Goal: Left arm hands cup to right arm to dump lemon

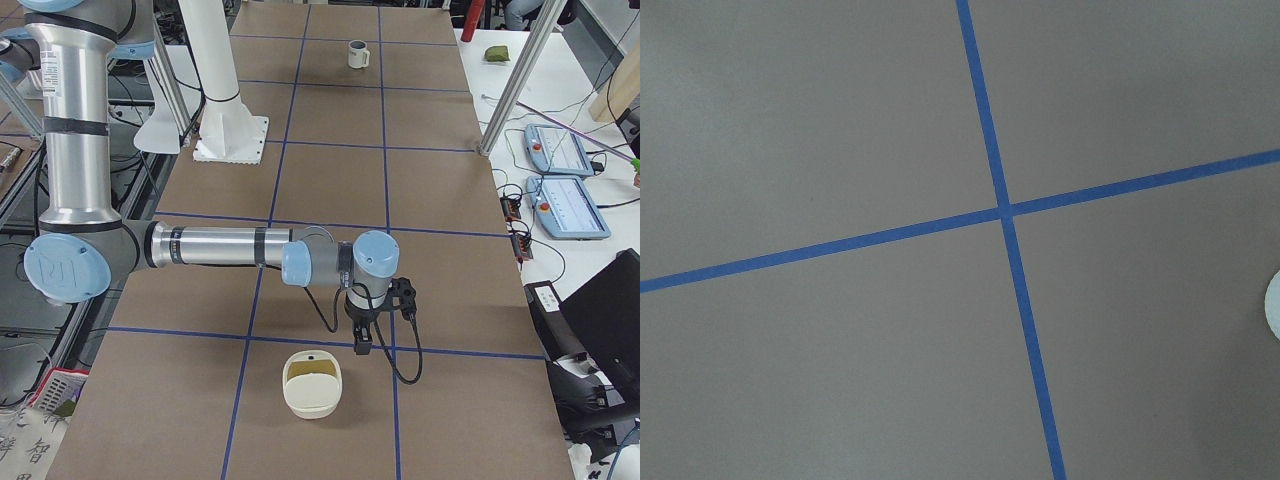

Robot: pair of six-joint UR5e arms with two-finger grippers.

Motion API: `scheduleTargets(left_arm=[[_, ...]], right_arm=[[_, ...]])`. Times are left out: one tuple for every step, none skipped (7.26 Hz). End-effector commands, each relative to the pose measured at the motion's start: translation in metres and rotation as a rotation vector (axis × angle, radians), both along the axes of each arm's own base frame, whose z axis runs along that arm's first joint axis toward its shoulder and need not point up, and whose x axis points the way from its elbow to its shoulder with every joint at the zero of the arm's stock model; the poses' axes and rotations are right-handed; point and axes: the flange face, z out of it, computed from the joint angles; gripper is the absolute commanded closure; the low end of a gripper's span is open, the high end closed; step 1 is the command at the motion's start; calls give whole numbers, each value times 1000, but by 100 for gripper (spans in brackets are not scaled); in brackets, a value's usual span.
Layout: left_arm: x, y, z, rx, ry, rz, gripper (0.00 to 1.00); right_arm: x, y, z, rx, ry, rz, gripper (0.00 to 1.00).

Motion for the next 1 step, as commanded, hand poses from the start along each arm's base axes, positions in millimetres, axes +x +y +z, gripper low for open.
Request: scheduleTargets(left_arm=[[0,0,-2,5,0,1,0]], right_arm=[[-1,1,1,-2,0,-2,0]])
